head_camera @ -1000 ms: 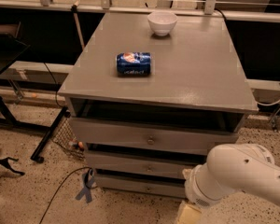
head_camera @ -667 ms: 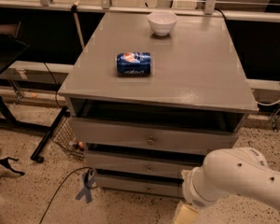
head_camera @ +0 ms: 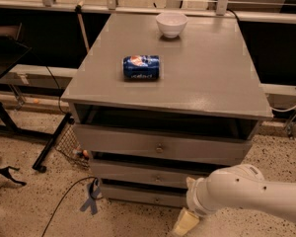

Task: Open middle drawer

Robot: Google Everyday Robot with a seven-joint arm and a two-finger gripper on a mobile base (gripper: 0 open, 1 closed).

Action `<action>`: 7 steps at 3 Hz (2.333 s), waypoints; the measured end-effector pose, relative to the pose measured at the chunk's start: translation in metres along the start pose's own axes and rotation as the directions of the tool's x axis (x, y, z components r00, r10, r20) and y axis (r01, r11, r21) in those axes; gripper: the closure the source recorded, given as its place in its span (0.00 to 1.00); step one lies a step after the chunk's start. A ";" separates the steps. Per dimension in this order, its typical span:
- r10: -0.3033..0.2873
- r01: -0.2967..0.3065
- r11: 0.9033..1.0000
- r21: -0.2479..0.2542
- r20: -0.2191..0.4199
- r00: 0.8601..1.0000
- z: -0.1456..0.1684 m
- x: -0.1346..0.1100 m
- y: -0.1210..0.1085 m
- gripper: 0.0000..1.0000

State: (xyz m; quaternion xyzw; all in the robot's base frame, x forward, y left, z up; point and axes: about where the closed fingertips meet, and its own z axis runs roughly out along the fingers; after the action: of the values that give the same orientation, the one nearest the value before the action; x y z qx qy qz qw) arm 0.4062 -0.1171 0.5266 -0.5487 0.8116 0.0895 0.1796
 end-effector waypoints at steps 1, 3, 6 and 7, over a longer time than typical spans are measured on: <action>-0.004 0.004 1.000 0.022 0.004 1.000 0.004 0.006 -0.009 0.00; -0.041 0.043 0.994 0.098 -0.017 0.999 0.018 0.021 -0.044 0.00; -0.094 0.090 0.992 0.088 0.037 0.995 0.071 0.013 -0.084 0.00; -0.105 0.100 0.990 0.094 0.042 0.994 0.078 0.011 -0.094 0.00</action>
Offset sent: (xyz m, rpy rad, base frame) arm 0.0477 -0.0420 -0.0284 -0.0799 -0.1278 -0.0167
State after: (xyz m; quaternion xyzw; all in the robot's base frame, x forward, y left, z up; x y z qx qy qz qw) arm 0.5042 -0.1359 0.4556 -0.5785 0.7811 0.0556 0.2282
